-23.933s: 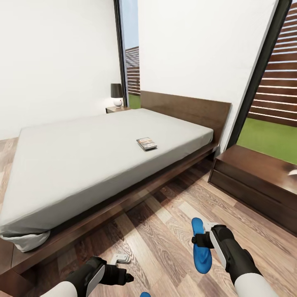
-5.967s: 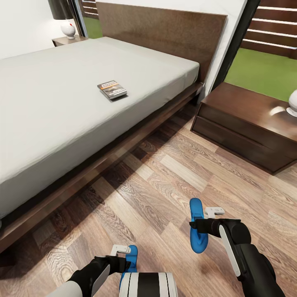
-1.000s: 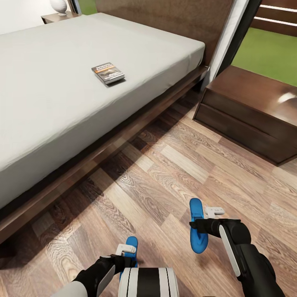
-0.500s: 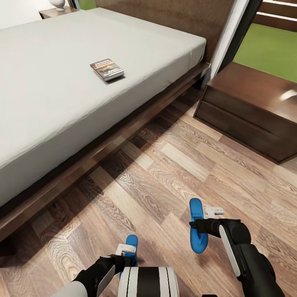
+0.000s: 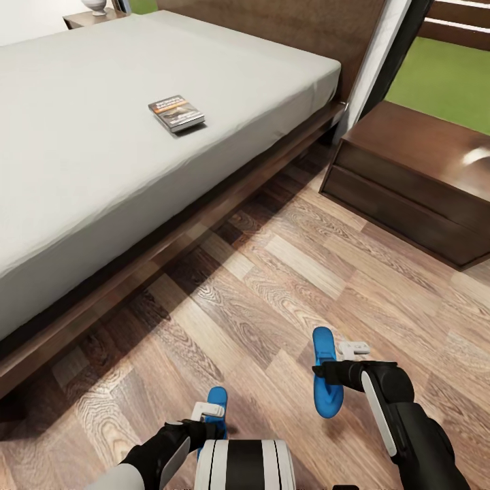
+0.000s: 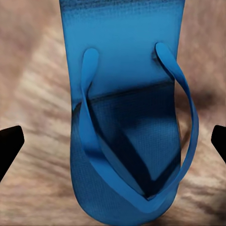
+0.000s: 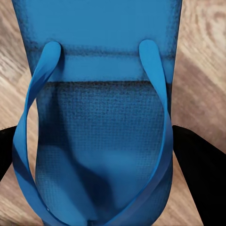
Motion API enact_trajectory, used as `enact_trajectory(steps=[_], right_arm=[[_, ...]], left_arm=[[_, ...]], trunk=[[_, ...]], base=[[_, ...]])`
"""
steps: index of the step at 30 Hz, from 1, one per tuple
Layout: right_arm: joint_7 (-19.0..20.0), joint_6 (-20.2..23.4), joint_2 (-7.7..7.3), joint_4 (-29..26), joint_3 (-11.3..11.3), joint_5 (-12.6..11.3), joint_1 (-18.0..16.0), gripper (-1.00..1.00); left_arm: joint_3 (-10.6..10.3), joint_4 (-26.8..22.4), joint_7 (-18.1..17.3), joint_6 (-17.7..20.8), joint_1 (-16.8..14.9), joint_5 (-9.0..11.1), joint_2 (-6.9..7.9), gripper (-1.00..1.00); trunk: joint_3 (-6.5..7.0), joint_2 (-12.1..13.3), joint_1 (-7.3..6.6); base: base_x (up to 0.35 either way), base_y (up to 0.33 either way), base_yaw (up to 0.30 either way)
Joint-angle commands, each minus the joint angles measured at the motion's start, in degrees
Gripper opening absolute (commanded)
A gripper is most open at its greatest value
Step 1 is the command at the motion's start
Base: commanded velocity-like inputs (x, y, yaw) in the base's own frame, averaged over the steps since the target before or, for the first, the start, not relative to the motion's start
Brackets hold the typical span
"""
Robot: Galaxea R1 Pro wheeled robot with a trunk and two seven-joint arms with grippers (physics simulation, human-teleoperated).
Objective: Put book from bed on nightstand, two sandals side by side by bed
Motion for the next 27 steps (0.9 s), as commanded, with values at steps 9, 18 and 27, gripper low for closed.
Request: enact_trajectory(steps=[9,18,27], right_arm=[[0.23,0.25,-0.02,-0.05,-0.05,0.06,-0.02,-1.00],[0.23,0.25,-0.01,-0.05,-0.05,0.06,-0.02,-1.00],[0.23,0.25,0.01,-0.05,-0.05,0.06,-0.02,-1.00]], left_arm=[[-0.30,-0.13,0.08,0.26,-0.01,0.59,0.04,1.00],[-0.30,-0.17,0.04,-0.08,0.00,0.59,0.04,1.00],[-0.31,-0.14,0.01,-0.57,-0.01,0.59,0.04,1.00]], trunk=[[-0.48,-0.04,0.04],[-0.48,-0.04,0.04],[-1.15,-0.08,0.12]], base=[[0.000,0.000,0.000],[0.000,0.000,0.000],[0.000,0.000,0.000]])
